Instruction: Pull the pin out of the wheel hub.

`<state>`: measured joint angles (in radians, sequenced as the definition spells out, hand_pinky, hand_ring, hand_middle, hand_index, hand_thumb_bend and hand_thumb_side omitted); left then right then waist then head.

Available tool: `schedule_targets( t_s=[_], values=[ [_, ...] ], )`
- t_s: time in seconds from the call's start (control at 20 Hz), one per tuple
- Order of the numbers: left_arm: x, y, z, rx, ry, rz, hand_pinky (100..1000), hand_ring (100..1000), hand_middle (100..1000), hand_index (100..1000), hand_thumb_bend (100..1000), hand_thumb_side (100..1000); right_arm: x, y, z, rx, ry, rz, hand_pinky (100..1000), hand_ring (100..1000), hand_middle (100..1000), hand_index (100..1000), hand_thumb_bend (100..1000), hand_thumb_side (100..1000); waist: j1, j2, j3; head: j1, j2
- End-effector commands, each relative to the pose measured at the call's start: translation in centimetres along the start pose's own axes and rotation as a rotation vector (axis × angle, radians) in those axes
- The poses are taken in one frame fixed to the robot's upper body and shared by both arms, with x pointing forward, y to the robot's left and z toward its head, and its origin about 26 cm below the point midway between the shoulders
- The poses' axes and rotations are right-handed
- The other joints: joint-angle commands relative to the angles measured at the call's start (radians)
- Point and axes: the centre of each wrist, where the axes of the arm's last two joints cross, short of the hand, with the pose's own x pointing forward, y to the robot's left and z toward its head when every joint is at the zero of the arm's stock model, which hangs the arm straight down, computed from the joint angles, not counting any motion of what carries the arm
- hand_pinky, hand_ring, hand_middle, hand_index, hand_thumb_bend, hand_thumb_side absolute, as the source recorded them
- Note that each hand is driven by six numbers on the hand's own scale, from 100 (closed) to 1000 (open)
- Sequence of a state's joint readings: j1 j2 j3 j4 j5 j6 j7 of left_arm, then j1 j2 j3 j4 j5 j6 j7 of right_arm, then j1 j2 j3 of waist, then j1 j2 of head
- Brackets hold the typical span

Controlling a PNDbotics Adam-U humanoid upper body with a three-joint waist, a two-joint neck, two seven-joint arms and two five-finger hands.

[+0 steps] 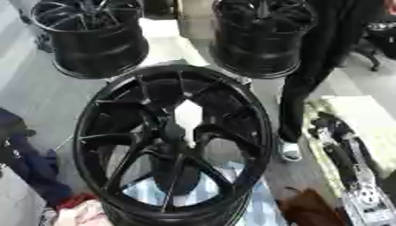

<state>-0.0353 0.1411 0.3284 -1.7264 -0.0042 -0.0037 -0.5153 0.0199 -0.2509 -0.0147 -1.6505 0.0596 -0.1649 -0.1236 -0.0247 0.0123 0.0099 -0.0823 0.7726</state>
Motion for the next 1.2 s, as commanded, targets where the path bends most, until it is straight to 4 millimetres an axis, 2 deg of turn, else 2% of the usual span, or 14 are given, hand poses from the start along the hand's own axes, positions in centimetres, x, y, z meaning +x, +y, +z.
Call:
schedule_targets(
  t_s=[0.05, 0.25, 0.5, 0.9, 1.2],
  values=[
    [0.8, 0.3, -0.3, -0.012, -0.022, -0.026, 683, 1000, 692, 912, 100, 845, 2.5, -3.0, -1.3, 0.005, -0.086, 0.089, 770, 704, 707, 854, 100, 692, -0.001, -0.011, 0.001, -0.001, -0.003],
    [0.8, 0.3, -0.3, -0.019, -0.018, -0.032, 683, 1000, 693, 912, 100, 846, 6.5, -5.9, -2.4, 0.095, -0.192, 0.221, 783, 720, 726, 881, 100, 704, -0.006, -0.010, 0.002, 0.001, -0.003],
    [0.9, 0.4, -0.3, -0.032, -0.016, -0.041, 683, 1000, 693, 912, 100, 846, 12.6, -7.8, -3.4, 0.320, -0.347, 0.393, 804, 755, 772, 918, 100, 685, -0.013, -0.010, 0.000, 0.008, -0.003],
    [1.0, 0.4, -0.4, -0.054, -0.016, -0.053, 684, 1000, 694, 913, 100, 845, 18.8, -9.0, -6.2, 0.765, -0.506, 0.558, 836, 822, 842, 957, 100, 602, -0.024, -0.014, 0.011, -0.002, -0.003],
    [1.0, 0.4, -0.5, -0.070, -0.015, -0.058, 684, 1000, 694, 913, 100, 846, 22.7, -8.0, -7.9, 1.033, -0.550, 0.671, 856, 867, 882, 973, 100, 557, -0.031, -0.017, 0.025, -0.013, -0.003]
  ],
)
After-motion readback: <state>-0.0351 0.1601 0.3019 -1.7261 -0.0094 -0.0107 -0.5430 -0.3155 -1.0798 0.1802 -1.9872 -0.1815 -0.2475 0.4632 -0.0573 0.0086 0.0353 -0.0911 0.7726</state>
